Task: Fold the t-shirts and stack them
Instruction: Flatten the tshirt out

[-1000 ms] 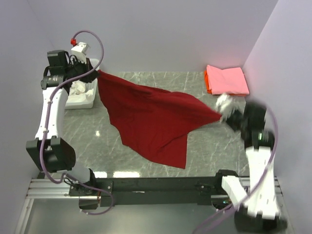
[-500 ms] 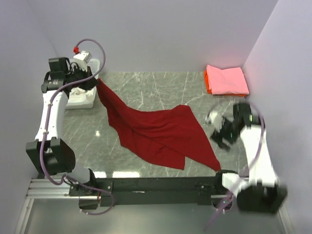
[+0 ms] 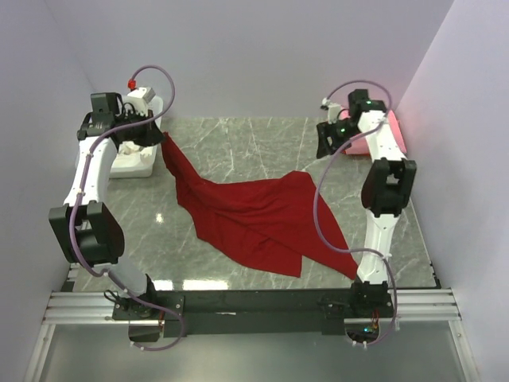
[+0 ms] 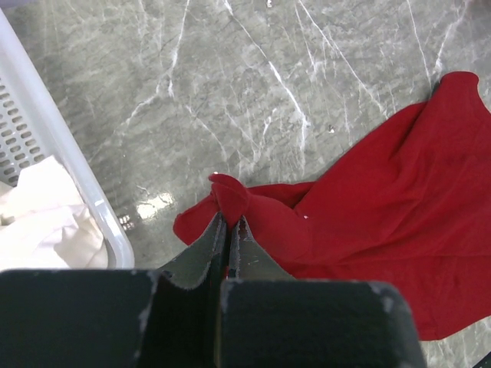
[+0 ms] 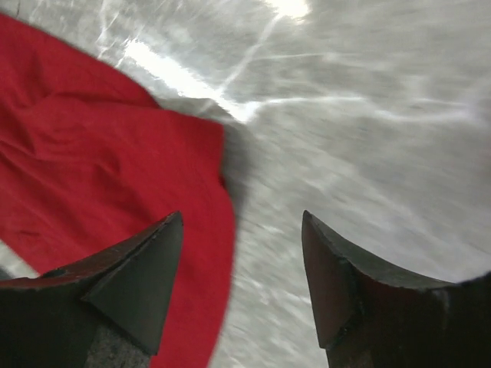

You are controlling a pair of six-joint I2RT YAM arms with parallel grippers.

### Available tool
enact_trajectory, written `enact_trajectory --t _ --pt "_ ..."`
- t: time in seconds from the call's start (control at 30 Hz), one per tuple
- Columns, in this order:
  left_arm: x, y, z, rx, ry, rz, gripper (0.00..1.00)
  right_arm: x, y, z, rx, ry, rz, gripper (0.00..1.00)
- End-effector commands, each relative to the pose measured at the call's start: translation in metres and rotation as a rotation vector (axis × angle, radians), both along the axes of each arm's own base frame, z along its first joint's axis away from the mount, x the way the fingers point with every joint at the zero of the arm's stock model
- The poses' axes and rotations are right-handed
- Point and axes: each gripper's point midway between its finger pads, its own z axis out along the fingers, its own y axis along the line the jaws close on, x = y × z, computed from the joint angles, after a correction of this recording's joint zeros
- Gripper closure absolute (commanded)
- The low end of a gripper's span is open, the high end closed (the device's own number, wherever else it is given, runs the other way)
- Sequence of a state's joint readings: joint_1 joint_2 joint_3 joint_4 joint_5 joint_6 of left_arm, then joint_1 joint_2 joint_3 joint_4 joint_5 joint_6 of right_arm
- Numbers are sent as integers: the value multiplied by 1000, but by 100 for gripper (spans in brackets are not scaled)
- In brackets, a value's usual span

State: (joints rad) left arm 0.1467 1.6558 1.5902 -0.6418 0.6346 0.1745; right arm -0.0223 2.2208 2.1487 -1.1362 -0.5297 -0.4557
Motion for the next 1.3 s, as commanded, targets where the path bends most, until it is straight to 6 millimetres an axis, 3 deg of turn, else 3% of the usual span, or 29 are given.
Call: enact_trajectory --t 0.0,0.17,0.33,0.47,0.5,0.53,0.6,0.63,0.67,0.7,0.73,0.8,0.83,0.87,0.9,0.97,1.0,1.03,1.07,1.1,1.13,1.17,1.2,1.27 --pt "7 -1 16 4 -35 -4 100 -7 41 0 66 68 2 29" --pt "7 -2 10 3 -24 -12 100 -24 59 -34 98 175 37 24" --pt "8 -3 6 -4 -16 -17 100 -46 64 -72 69 274 61 22" --pt "7 -3 6 -3 -18 -26 100 -50 71 -84 44 281 87 27" --pt "7 -4 7 -4 -20 -29 100 -53 73 -82 51 285 101 33" --pt "6 -4 7 -2 -22 -32 100 -55 74 -75 55 277 116 49" --pt "5 -4 8 -1 -27 -35 100 -58 74 -65 59 256 133 69" --pt "4 -5 7 0 -27 -37 100 -65 74 -52 59 224 161 87" --pt "3 -6 10 0 -35 -44 100 -71 73 -46 60 209 175 97" --pt "2 -5 10 2 -37 -44 100 -74 73 -38 57 176 191 100" --pt "0 -6 8 2 -35 -48 100 -90 73 -22 46 127 234 100" --pt "-2 -6 10 3 -45 -48 100 -102 79 -8 18 29 294 100" --pt "-4 -7 7 2 -40 -50 100 -128 78 -2 -5 1 332 100" --pt "-8 -7 8 5 -42 -53 100 -147 90 -4 -59 -41 440 100" --pt "-10 -8 3 7 -37 -56 100 -180 89 -10 -93 -44 496 100" --pt "-15 -9 2 11 -38 -65 100 -225 98 -26 -174 -66 671 100" --pt "-16 -8 2 14 -37 -62 100 -243 97 -24 -199 -110 722 100" --pt "-19 -8 -2 14 -31 -66 100 -275 85 -51 -234 -45 791 100" --pt "-21 -10 -2 13 -31 -68 100 -292 78 -59 -275 -20 844 93" --pt "-22 -9 -3 16 -29 -67 100 -303 73 -60 -273 -11 863 78" --pt "-23 -10 -6 13 -20 -70 100 -307 67 -61 -274 0 856 50" --pt "-24 -9 -5 14 -24 -70 100 -306 65 -56 -270 -3 837 39" --pt "-24 -10 -5 14 -26 -72 100 -298 62 -49 -239 -13 777 32" --pt "-23 -11 -7 5 -17 -68 100 -275 64 -25 -188 -49 680 29"
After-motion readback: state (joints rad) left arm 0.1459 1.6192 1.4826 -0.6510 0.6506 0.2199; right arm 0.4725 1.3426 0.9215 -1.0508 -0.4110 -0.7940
